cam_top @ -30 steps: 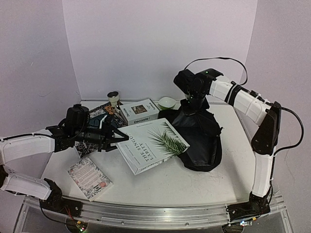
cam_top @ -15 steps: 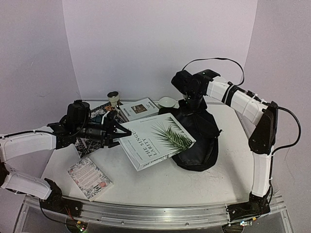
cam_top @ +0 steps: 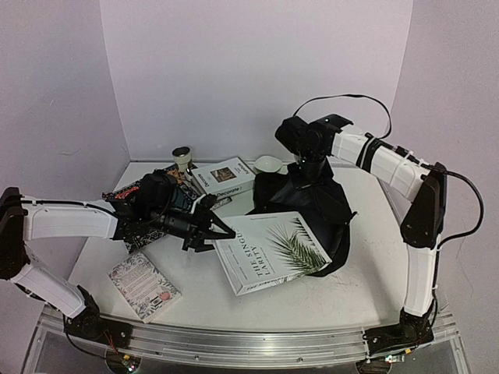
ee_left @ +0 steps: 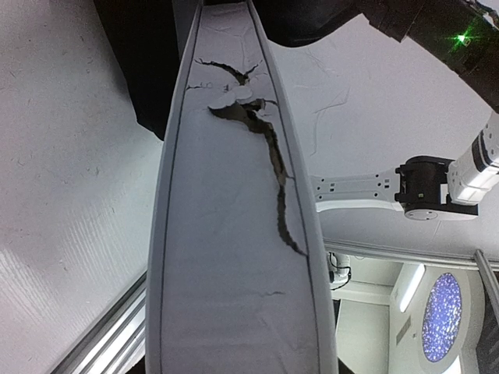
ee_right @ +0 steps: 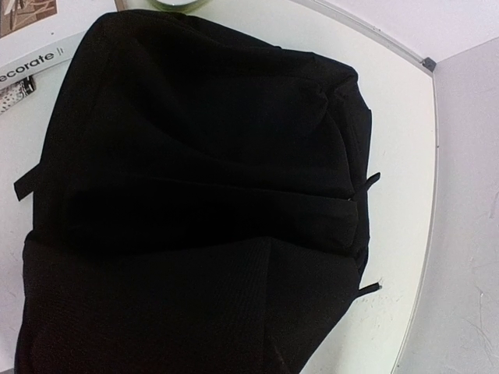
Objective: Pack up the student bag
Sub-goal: Place the book in the largest pocket of the bag.
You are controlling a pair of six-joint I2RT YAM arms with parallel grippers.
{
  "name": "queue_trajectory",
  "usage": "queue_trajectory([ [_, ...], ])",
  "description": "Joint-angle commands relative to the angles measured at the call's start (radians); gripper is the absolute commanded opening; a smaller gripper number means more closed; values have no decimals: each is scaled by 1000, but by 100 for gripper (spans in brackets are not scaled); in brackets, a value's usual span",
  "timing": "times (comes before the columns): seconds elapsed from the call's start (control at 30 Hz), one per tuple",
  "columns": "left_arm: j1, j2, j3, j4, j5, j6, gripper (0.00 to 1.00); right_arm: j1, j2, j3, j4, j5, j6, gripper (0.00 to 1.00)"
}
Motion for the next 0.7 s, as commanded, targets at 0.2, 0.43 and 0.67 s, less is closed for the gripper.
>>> queue_trajectory([
  [0.2,63,13,41,42,-232,0,15,11,-259,-216,-50,-7,59,0],
  [0.43,121,61,99,35,-242,33,15,86,-332,-236,-77,-122,75,0],
  [0.67,126,114,161,30,-256,58,15,109,-308,-173,-71,-145,72,0],
])
